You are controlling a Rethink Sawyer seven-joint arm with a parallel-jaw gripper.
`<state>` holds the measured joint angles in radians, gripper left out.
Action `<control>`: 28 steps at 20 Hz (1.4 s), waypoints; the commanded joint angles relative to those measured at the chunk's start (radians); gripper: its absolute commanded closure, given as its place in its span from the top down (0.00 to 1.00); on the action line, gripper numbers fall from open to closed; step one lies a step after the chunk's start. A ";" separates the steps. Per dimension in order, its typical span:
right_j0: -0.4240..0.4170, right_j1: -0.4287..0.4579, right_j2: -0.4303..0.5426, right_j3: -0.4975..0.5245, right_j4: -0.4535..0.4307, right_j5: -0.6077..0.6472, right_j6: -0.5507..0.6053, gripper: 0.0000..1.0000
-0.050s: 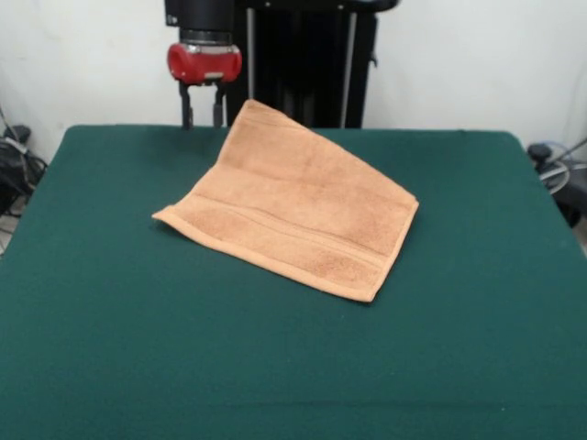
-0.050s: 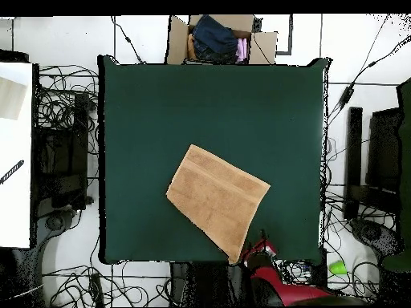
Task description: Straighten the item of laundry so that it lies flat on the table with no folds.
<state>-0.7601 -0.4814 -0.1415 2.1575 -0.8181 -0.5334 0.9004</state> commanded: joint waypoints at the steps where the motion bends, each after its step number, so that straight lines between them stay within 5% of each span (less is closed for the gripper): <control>1: 0.093 0.071 -0.087 -0.039 0.059 -0.217 0.102 1.00; 14: 0.199 0.103 -0.213 -0.007 0.119 -0.407 0.093 1.00; 20: 0.215 0.105 -0.234 0.001 0.125 -0.391 0.142 1.00; 22: 0.199 0.045 -0.215 0.017 0.080 -0.277 0.207 1.00; 25: 0.130 -0.167 -0.114 0.091 -0.055 -0.009 0.314 1.00; 28: -0.018 -0.405 0.077 0.221 -0.155 0.232 0.360 1.00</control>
<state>-0.6482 -0.5686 -0.3139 2.2257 -0.8471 -0.7119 0.9035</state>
